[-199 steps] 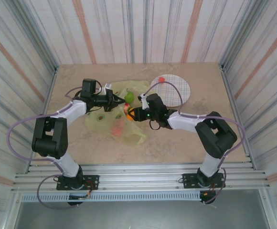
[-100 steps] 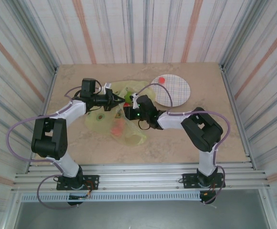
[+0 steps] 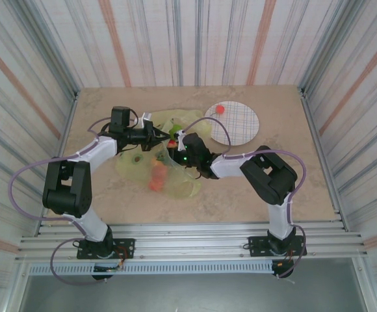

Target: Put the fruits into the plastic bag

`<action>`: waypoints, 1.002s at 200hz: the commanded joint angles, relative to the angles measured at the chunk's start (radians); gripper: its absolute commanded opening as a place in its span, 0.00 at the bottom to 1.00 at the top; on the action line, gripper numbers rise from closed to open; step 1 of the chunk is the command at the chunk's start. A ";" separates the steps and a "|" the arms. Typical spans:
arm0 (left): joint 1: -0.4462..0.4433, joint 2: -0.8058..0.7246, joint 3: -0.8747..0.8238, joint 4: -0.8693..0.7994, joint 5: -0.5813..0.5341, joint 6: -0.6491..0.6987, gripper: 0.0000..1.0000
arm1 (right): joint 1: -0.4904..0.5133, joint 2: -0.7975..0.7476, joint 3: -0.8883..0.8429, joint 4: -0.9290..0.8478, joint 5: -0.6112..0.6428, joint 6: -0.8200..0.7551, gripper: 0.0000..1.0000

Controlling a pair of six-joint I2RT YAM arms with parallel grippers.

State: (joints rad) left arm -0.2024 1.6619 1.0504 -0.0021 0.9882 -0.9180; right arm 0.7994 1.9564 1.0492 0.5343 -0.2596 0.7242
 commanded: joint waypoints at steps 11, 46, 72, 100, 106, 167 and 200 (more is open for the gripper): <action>0.009 -0.034 -0.010 0.007 0.031 -0.007 0.00 | -0.027 -0.085 -0.036 -0.026 0.033 -0.031 0.78; 0.010 -0.031 -0.009 0.007 0.030 -0.008 0.00 | -0.053 -0.128 -0.067 -0.037 0.048 -0.046 0.81; 0.011 -0.031 -0.010 0.007 0.032 -0.007 0.00 | -0.070 -0.159 -0.084 -0.051 0.054 -0.058 0.81; 0.011 -0.031 -0.011 0.008 0.031 -0.008 0.00 | -0.086 -0.199 -0.103 -0.089 0.072 -0.089 0.81; 0.011 -0.030 -0.012 0.007 0.030 -0.008 0.00 | -0.089 -0.206 -0.104 -0.104 0.080 -0.101 0.81; 0.011 -0.027 -0.011 0.008 0.029 -0.007 0.00 | -0.100 -0.257 -0.154 -0.175 0.111 -0.137 0.80; 0.011 -0.027 -0.011 0.009 0.030 -0.008 0.00 | -0.102 -0.320 -0.179 -0.235 0.148 -0.191 0.80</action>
State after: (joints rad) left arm -0.2024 1.6619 1.0504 -0.0017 0.9882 -0.9192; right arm 0.7013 1.7096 0.8890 0.3706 -0.1596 0.6037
